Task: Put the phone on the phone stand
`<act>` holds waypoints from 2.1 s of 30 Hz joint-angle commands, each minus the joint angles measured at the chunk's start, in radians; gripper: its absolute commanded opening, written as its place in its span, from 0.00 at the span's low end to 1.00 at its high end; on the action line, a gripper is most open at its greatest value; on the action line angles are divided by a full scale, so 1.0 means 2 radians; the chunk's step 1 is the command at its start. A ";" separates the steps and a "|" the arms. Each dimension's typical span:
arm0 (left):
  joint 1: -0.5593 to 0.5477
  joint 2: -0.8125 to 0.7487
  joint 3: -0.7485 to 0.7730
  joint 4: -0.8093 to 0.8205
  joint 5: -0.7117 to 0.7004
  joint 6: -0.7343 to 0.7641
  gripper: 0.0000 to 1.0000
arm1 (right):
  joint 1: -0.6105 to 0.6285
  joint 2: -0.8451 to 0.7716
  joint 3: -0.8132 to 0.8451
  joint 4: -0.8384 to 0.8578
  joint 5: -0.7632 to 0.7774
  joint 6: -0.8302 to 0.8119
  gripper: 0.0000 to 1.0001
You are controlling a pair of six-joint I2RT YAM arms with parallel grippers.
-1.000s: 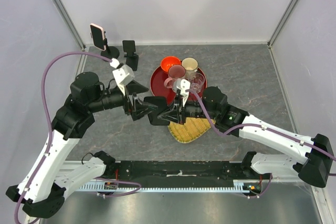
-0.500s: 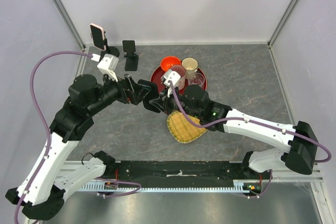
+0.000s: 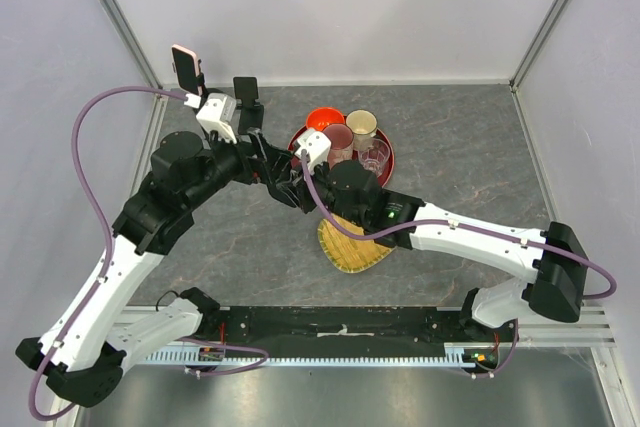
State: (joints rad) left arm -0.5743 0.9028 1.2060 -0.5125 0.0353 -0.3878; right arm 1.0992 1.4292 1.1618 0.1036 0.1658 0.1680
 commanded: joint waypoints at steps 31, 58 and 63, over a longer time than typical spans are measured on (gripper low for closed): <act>-0.017 0.019 -0.021 0.051 0.046 0.070 0.96 | 0.002 -0.043 0.031 0.036 0.000 0.010 0.00; -0.017 0.044 0.022 0.066 -0.016 0.104 0.02 | -0.011 -0.036 0.022 0.020 -0.001 0.028 0.98; -0.014 0.057 0.025 0.091 -0.070 0.163 0.02 | -0.030 -0.097 -0.032 -0.002 -0.002 0.017 0.98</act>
State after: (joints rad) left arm -0.6025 1.0100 1.1957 -0.4397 -0.0029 -0.1955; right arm 1.0695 1.3594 1.1606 0.0902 0.1665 0.2085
